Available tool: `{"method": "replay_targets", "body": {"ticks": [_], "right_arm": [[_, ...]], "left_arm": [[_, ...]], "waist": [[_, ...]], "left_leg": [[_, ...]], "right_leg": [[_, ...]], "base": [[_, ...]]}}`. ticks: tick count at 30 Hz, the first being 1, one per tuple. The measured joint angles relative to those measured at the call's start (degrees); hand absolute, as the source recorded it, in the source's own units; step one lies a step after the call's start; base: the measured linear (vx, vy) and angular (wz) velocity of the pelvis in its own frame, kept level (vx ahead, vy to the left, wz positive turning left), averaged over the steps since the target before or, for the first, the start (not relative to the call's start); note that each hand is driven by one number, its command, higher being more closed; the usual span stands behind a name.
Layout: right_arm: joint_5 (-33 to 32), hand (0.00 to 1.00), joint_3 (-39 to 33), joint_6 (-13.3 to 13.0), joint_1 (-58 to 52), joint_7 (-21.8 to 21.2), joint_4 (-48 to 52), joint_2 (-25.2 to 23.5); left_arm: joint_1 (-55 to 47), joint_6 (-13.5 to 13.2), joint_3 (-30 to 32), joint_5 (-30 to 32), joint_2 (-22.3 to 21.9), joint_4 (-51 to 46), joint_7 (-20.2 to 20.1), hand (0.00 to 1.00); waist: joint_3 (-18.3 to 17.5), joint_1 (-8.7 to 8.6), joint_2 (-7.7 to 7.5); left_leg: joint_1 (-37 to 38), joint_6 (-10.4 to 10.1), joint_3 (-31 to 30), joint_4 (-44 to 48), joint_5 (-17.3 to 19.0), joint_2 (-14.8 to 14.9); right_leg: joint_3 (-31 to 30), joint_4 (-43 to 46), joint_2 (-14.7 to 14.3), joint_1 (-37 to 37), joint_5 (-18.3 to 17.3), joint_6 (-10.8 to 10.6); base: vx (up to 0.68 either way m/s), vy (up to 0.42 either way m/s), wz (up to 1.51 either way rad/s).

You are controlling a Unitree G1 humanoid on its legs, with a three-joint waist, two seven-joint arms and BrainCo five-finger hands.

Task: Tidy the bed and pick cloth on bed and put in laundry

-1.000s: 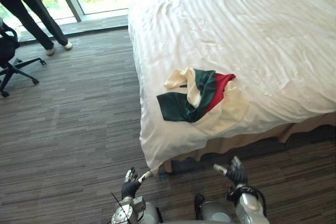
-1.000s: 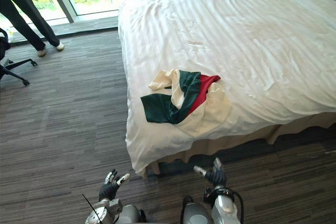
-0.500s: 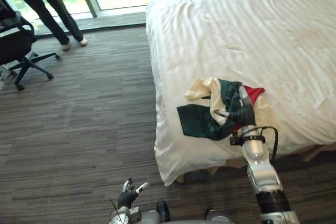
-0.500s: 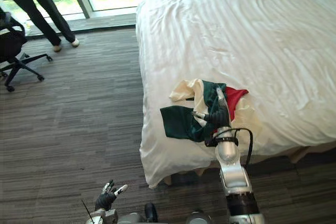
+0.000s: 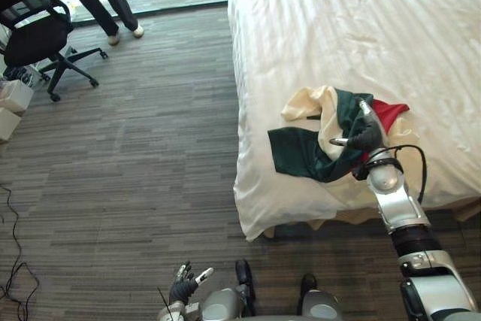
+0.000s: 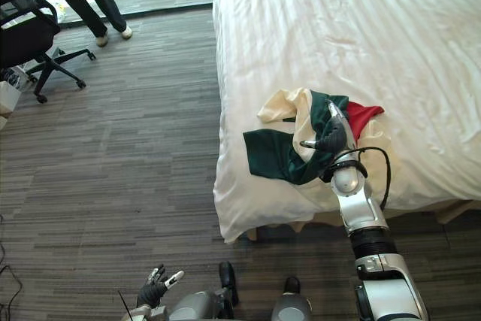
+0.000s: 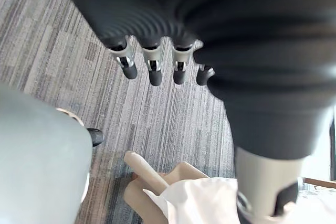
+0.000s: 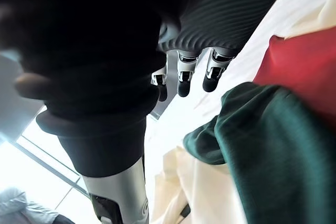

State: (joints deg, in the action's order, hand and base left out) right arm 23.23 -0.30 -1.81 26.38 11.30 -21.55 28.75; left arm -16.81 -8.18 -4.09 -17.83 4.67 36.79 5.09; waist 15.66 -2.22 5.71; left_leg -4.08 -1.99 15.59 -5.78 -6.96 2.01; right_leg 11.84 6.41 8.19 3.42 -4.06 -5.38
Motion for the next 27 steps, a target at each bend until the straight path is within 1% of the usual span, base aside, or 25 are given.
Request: {"method": "replay_targets", "body": {"ticks": [1,4,6,9,10,11,13,14,17,19,21,22,23,24,25,27], "right_arm": [[0.6,0.0,0.0,0.1,0.0,0.0,-0.1,0.4],[2.3,0.0,0.5,0.2,0.0,-0.1,-0.4,1.5],[3.5,0.0,2.1,0.2,0.8,-0.4,-2.8,2.3],[5.6,0.0,6.5,0.0,2.6,-2.7,-8.8,4.9],[6.2,0.0,7.5,0.0,3.5,-3.4,-10.1,5.5],[6.7,1.0,8.3,-0.6,6.3,-3.7,-12.2,6.2],[6.7,1.0,9.0,-1.2,9.4,-3.7,-15.2,7.0],[6.7,1.0,9.6,-1.8,11.9,-3.6,-18.4,7.3],[6.5,1.0,9.2,-2.1,16.7,-1.9,-24.7,7.8],[5.7,1.0,8.8,-1.6,18.3,-1.1,-27.8,7.9],[3.1,1.0,5.3,-0.6,17.3,0.2,-28.7,7.8],[2.3,1.0,4.4,-0.4,16.4,0.7,-28.5,7.7],[0.8,1.0,2.0,0.1,13.5,1.6,-25.9,7.7],[-0.1,1.0,0.8,0.2,12.0,1.9,-24.2,7.7],[-2.0,1.0,-2.0,0.3,8.0,2.5,-20.2,7.3],[-5.5,1.0,-6.6,0.2,1.9,3.0,-14.3,5.6]], "left_arm": [[0.1,0.0,0.0,0.0,0.1,0.0,0.0,0.0],[0.5,-0.1,0.0,0.1,0.3,-0.1,0.0,0.0],[0.7,-0.6,0.0,0.1,0.3,-0.1,0.0,0.0],[2.1,-1.1,0.0,0.4,0.7,-0.2,-0.1,0.0],[2.8,-1.2,-0.1,0.5,1.0,-0.3,-0.2,0.0],[3.9,-1.3,-0.1,0.5,1.6,-0.5,-0.4,0.0],[5.2,-1.3,-0.1,0.5,2.3,-0.8,-1.0,0.0],[6.0,-1.4,-0.2,0.5,2.9,-1.4,-1.3,0.0],[8.0,-2.0,-0.6,0.0,3.5,-2.1,-1.3,0.0],[9.2,-2.3,-1.0,-0.1,3.7,-2.6,-1.4,0.0],[10.4,-2.4,-2.1,-0.1,3.8,-2.7,-1.4,0.0],[10.5,-2.4,-2.3,-0.1,3.7,-2.7,-1.4,0.0],[10.8,-2.3,-2.6,-0.1,3.7,-2.7,-1.4,0.0],[10.9,-2.3,-2.6,-0.1,3.7,-2.7,-1.4,0.0],[11.2,-2.2,-2.5,-0.1,3.8,-2.7,-1.3,0.0],[11.3,-2.1,-2.4,0.0,4.4,-3.5,-1.2,0.0]], "waist": [[0.4,-0.01,0.02],[1.4,-0.03,0.2],[1.7,-0.05,0.34],[3.4,-0.03,0.71],[4.1,-0.01,0.82],[5.2,-0.12,0.93],[6.3,-0.14,1.01],[6.4,-0.01,1.0],[6.7,0.02,1.22],[7.1,0.2,1.37],[7.3,0.28,1.43],[7.3,0.42,1.41],[7.2,0.86,1.35],[7.2,1.04,1.34],[7.2,1.17,1.34],[7.2,0.66,1.17]], "left_leg": [[0.0,0.0,0.3,0.0,0.0,-0.1],[-1.0,-0.3,1.4,0.0,0.2,-0.1],[-2.3,-0.1,1.8,0.0,0.1,-0.1],[-3.4,0.7,1.8,0.3,-0.5,-0.1],[-3.7,1.5,1.7,0.3,-1.1,-0.1],[-4.4,1.9,1.7,0.3,-1.4,-0.1],[-4.8,2.1,1.6,0.3,-1.6,-0.1],[-5.7,2.3,1.1,0.3,-1.8,-0.1],[-6.8,2.2,-0.5,0.4,-2.2,-0.3],[-6.9,2.3,-1.8,0.3,-2.2,-0.5],[-6.9,2.1,-4.5,0.3,-2.7,-1.2],[-6.9,2.1,-4.9,0.3,-2.7,-1.3],[-6.9,2.1,-6.5,0.3,-2.8,-2.0],[-6.9,2.2,-7.1,0.3,-2.9,-2.3],[-6.8,2.3,-8.1,0.0,-3.1,-2.6],[-6.6,2.5,-10.4,0.0,-3.3,-3.2]], "right_leg": [[-0.6,-0.6,0.0,0.0,0.4,-0.4],[-1.6,-1.1,0.0,1.7,1.1,-0.2],[-2.2,-1.2,-0.1,3.0,1.5,-0.3],[-2.4,-1.4,-0.1,4.0,2.6,-0.2],[-2.4,-1.5,-0.1,4.1,3.1,-0.1],[-2.4,-1.4,-0.2,4.9,3.3,-0.1],[-2.3,-1.2,-0.2,5.2,3.3,-0.1],[-2.1,-0.5,-0.1,6.2,3.3,-0.1],[-0.8,0.3,0.1,6.9,3.1,0.1],[0.3,1.9,0.4,6.9,2.1,0.2],[2.4,5.4,1.3,7.1,-0.5,0.5],[2.9,6.3,1.8,7.1,-1.0,0.6],[3.9,8.8,2.2,7.6,-2.6,0.5],[4.1,9.9,2.6,7.8,-3.2,0.5],[3.3,12.1,2.7,8.1,-4.7,0.7],[-3.4,14.7,0.4,8.6,-7.6,1.6]], "base": [[-0.07,0.064,-0.21],[-0.08,0.056,-0.2],[-0.01,0.027,-0.16],[0.02,0.016,-0.04],[0.04,0.012,-0.03],[0.05,0.014,-0.02],[0.04,0.014,0.05],[0.03,0.01,0.17],[0.01,0.009,0.24],[-0.01,0.006,0.43],[-0.01,-0.017,0.59],[0.01,-0.027,0.62],[0.02,-0.026,0.45],[0.03,-0.037,0.51],[0.04,-0.062,0.46],[0.06,-0.105,0.67]]}}
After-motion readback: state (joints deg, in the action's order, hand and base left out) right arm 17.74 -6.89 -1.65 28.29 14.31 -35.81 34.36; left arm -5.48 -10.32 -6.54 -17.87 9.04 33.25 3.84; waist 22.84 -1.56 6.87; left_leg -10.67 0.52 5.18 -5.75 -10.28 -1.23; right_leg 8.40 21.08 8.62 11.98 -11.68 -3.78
